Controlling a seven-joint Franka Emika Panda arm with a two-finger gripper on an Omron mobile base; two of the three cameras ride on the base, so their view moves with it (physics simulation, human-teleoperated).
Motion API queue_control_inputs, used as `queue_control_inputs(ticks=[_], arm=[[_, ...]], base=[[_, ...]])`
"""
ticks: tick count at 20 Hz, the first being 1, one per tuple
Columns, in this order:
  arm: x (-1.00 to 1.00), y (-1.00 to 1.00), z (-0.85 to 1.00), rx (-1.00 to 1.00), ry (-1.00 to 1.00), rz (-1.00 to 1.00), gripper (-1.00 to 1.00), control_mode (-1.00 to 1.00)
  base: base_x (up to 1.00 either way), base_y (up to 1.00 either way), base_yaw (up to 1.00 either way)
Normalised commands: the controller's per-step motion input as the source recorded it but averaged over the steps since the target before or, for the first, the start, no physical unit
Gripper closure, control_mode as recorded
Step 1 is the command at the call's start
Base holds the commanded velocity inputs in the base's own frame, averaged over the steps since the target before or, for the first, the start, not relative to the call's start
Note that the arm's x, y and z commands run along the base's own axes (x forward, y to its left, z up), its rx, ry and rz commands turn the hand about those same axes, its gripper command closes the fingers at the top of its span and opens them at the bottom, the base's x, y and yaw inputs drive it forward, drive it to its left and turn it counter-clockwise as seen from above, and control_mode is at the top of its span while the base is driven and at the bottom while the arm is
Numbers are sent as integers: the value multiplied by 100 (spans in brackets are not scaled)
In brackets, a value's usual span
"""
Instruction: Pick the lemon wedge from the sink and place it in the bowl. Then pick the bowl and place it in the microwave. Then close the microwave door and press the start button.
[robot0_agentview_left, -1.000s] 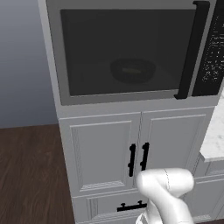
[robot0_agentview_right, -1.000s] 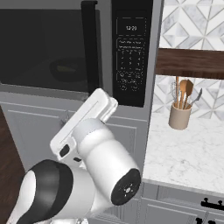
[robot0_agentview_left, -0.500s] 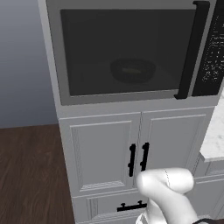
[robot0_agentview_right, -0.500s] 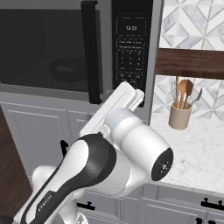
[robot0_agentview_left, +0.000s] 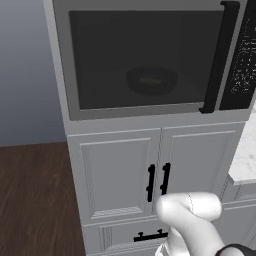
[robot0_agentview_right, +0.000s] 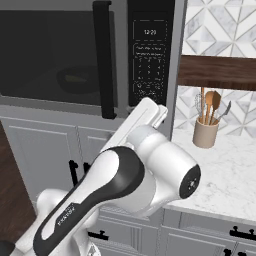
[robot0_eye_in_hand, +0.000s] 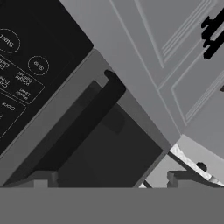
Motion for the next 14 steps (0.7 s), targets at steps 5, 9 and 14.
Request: queue_control_inputs(ticks=[5,9,14], arm=[[29,0,-10,0,0,0,-100,-100],[18,0,0,0,0,0,-100,-100],[14,0,0,0,0,0,-100,-100]], base=[[0,0,0],[0,0,0],[0,0,0]])
